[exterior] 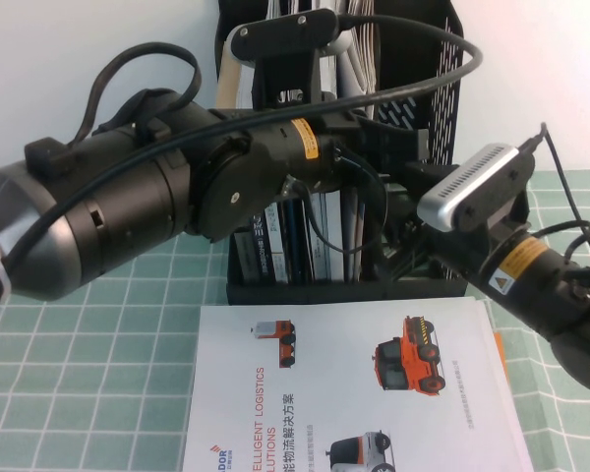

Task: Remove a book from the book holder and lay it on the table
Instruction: Hold the bookshelf, then pick up the right side book from the book shelf

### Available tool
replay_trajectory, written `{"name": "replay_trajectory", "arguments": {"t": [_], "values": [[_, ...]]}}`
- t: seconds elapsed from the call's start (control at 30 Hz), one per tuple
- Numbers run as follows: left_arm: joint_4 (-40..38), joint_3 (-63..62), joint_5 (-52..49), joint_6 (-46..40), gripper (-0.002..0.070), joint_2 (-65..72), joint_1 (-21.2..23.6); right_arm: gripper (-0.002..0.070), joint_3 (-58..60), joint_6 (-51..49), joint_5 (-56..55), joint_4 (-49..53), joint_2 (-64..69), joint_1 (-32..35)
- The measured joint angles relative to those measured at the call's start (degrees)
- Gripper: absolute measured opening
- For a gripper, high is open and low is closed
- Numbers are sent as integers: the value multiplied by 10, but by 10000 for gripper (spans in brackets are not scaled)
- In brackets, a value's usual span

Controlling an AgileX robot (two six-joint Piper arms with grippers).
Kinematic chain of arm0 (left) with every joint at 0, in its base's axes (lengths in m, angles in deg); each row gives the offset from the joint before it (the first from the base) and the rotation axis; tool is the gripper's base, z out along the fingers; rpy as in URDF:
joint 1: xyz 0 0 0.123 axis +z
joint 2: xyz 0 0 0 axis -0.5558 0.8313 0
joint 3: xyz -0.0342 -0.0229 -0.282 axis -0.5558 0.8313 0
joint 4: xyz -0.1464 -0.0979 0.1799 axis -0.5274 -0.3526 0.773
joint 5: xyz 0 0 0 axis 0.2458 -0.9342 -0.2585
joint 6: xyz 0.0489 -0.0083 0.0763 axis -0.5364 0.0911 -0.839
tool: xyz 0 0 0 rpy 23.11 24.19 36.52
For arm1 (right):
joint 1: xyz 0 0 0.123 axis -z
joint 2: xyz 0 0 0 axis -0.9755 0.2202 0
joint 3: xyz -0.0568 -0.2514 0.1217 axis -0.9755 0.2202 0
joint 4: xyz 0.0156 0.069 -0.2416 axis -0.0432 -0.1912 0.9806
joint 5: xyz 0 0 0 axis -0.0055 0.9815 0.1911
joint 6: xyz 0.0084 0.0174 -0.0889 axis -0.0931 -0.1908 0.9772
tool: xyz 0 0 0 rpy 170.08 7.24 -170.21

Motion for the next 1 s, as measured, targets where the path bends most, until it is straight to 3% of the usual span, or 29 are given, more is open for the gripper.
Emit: {"name": "replay_trajectory", "arguments": {"t": [0.6,0.8,1.0], "values": [[0,0,4,0,-3,0,0,304,-28,15,16,-61,57,0],[0,0,4,0,-3,0,0,214,-28,24,7,-61,57,0],[0,0,2,0,-3,0,0,43,-28,24,-12,-61,58,0]]}}
